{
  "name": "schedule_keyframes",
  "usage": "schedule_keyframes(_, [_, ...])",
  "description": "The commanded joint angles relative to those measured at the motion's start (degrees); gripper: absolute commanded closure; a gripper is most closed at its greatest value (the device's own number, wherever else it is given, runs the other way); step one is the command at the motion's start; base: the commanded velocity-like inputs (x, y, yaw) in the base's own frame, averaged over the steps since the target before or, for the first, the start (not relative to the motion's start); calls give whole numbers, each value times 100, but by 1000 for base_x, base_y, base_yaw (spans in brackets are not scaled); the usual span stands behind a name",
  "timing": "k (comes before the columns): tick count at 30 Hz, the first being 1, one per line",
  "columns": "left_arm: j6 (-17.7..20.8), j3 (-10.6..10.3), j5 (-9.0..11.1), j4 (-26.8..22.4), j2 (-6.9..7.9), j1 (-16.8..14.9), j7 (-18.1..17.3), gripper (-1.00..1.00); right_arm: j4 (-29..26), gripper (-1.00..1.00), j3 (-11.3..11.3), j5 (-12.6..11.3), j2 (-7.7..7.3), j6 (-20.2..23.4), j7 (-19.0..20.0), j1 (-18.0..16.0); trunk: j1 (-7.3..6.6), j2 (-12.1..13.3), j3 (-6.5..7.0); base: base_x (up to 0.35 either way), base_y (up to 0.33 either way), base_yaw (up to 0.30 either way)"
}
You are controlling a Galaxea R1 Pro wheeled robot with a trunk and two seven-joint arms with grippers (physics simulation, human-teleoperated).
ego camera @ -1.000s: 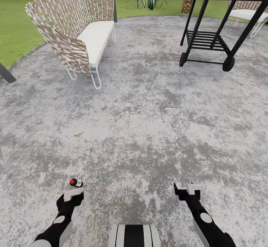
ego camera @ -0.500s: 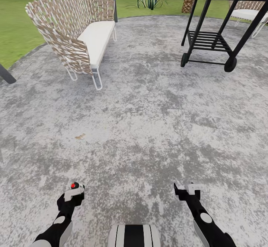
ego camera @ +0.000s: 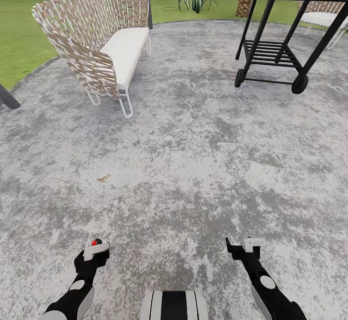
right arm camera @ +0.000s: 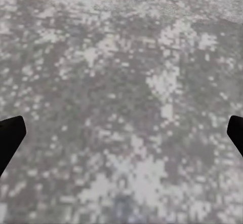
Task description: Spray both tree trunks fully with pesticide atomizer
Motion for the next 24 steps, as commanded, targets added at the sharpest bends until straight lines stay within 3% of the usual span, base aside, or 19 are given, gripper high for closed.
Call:
schedule_keyframes(1, [-20,23,-61,7,-2,-4,25,-100,4,-100,1,2,-1,-18,3,-2,-1,-1,-3,4,0,0])
schedule_keyframes(24, [-25,23,-60,7,-2,-4,25,-100,4,-100,1,2,-1,-18,8,-2,-1,-1,-3,25,19,0])
